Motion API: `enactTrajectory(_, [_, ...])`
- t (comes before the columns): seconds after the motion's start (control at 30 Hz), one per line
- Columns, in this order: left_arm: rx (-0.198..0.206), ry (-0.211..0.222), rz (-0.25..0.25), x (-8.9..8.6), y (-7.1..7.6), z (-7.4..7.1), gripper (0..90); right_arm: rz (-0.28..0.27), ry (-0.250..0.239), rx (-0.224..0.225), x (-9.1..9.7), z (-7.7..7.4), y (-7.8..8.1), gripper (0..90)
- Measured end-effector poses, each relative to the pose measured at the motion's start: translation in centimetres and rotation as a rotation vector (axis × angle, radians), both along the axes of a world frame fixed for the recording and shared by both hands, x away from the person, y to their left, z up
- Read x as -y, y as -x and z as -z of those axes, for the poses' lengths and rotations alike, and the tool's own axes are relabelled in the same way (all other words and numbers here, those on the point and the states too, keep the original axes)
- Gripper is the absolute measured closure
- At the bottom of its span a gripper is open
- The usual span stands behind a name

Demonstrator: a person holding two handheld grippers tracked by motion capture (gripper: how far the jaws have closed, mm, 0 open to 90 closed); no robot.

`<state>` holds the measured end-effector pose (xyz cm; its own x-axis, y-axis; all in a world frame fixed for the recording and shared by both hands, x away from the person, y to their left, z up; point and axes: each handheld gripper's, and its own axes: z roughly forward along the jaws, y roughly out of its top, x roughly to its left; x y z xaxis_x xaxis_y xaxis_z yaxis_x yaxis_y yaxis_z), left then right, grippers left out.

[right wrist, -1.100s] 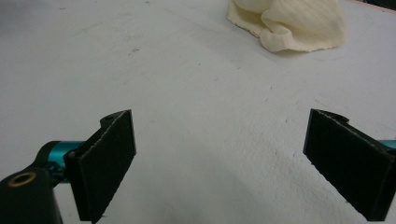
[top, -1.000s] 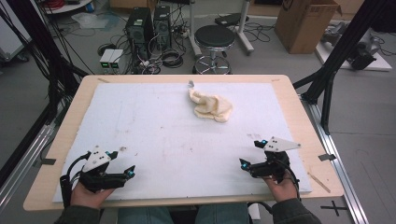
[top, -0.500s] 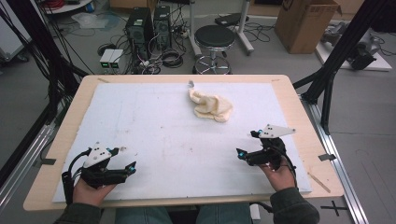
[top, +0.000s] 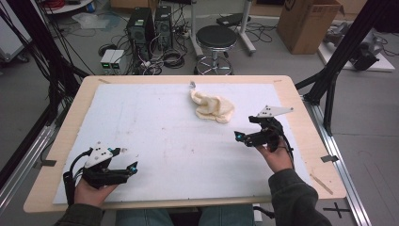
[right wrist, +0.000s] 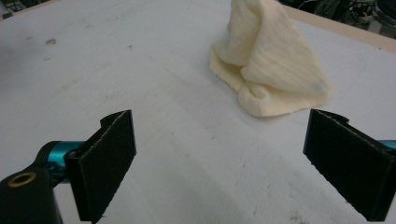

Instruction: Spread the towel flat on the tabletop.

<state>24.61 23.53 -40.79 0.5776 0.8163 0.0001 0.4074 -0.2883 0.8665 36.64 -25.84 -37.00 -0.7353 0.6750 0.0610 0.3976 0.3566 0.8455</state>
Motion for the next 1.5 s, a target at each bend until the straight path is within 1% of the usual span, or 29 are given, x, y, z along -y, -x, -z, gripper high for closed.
enactTrajectory(0.07, [0.000, -0.002, 0.000, 0.0, 0.0, 0.0, 19.3, 0.006, 0.008, -0.002, -0.4, -0.2, -0.7, 8.7])
enactTrajectory(0.1, [-0.001, -0.001, -0.001, 0.0, 0.0, 0.0, 19.3, 0.008, 0.014, 0.006, -0.6, -0.2, -1.1, 8.7])
enactTrajectory(0.33, [-0.009, -0.004, -0.004, -0.2, -0.2, 0.2, 19.3, 0.018, 0.076, -0.023, -2.1, -0.6, -4.0, 8.8])
enactTrajectory(0.37, [-0.007, -0.003, -0.005, -0.2, -0.2, 0.2, 19.3, 0.025, 0.073, -0.012, -2.3, -0.6, -4.4, 8.8])
enactTrajectory(0.4, [-0.006, 0.001, -0.006, -0.2, -0.2, 0.2, 19.3, 0.030, 0.065, -0.011, -2.4, -0.7, -4.7, 9.1])
enactTrajectory(0.5, [-0.005, -0.004, -0.005, -0.2, -0.2, 0.2, 19.3, 0.042, 0.058, -0.035, -2.7, -1.0, -6.1, 9.6])
enactTrajectory(0.53, [-0.005, -0.006, -0.003, -0.2, -0.3, 0.2, 19.3, 0.050, 0.053, -0.030, -2.8, -1.0, -6.5, 11.7])
enactTrajectory(0.57, [-0.006, -0.005, -0.002, -0.2, -0.3, 0.2, 19.3, 0.047, 0.047, -0.028, -2.9, -1.1, -6.9, 16.6])
enactTrajectory(0.6, [-0.006, -0.005, -0.001, -0.2, -0.3, 0.2, 19.3, 0.054, 0.042, -0.030, -3.0, -1.1, -7.3, 17.2])
enactTrajectory(0.67, [-0.007, -0.006, 0.001, -0.2, -0.4, 0.2, 19.3, 0.067, 0.051, -0.035, -3.3, -1.1, -8.0, 17.2])
enactTrajectory(0.7, [-0.007, -0.002, 0.000, -0.1, -0.4, 0.2, 19.3, 0.069, 0.052, -0.044, -3.4, -1.2, -8.4, 17.2])
enactTrajectory(0.77, [-0.009, -0.002, 0.001, -0.2, -0.4, 0.2, 19.3, 0.082, 0.071, -0.051, -3.8, -1.4, -9.1, 17.2])
enactTrajectory(0.83, [-0.010, -0.002, 0.004, -0.1, -0.5, 0.3, 19.3, 0.081, 0.069, -0.065, -4.3, -1.7, -9.8, 17.3])
enactTrajectory(0.93, [-0.012, -0.001, 0.005, -0.1, -0.6, 0.3, 19.3, 0.086, 0.079, -0.055, -5.2, -2.1, -10.6, 18.0])
enactTrajectory(0.97, [-0.011, -0.004, 0.009, -0.1, -0.6, 0.3, 19.3, 0.084, 0.083, -0.061, -5.6, -2.2, -10.9, 18.7])
enactTrajectory(1.0, [-0.011, -0.004, 0.009, -0.1, -0.7, 0.3, 19.3, 0.080, 0.083, -0.052, -5.9, -2.2, -11.0, 21.8])
enactTrajectory(1.03, [-0.011, -0.005, 0.010, -0.1, -0.7, 0.3, 19.3, 0.069, 0.075, -0.043, -6.2, -2.2, -11.1, 25.5])
enactTrajectory(1.1, [-0.011, -0.001, 0.008, 0.0, -0.7, 0.3, 19.3, 0.069, 0.080, -0.043, -6.9, -1.8, -11.2, 26.1])
enactTrajectory(1.2, [-0.016, -0.004, 0.014, 0.1, -0.7, 0.4, 19.3, 0.066, 0.096, -0.078, -7.7, -0.8, -11.7, 26.7])
enactTrajectory(1.23, [-0.015, -0.006, 0.014, 0.1, -0.7, 0.4, 19.3, 0.062, 0.108, -0.083, -8.0, -0.5, -11.8, 27.1])
enactTrajectory(1.3, [-0.014, -0.010, 0.017, 0.1, -0.7, 0.4, 19.3, 0.061, 0.133, -0.086, -8.5, -0.1, -12.0, 30.9])
enactTrajectory(1.33, [-0.015, -0.008, 0.014, 0.1, -0.7, 0.4, 19.3, 0.064, 0.138, -0.094, -8.8, 0.2, -12.1, 32.8])
enactTrajectory(1.37, [-0.014, -0.005, 0.014, 0.1, -0.7, 0.4, 19.3, 0.067, 0.140, -0.098, -9.0, 0.3, -12.2, 34.8])
enactTrajectory(1.43, [-0.014, -0.007, 0.013, 0.0, -0.7, 0.4, 19.3, 0.068, 0.129, -0.105, -9.2, 0.5, -12.4, 37.9])
enactTrajectory(1.5, [-0.014, -0.004, 0.012, 0.0, -0.7, 0.4, 19.2, 0.077, 0.127, -0.116, -9.5, 0.9, -12.6, 43.1])
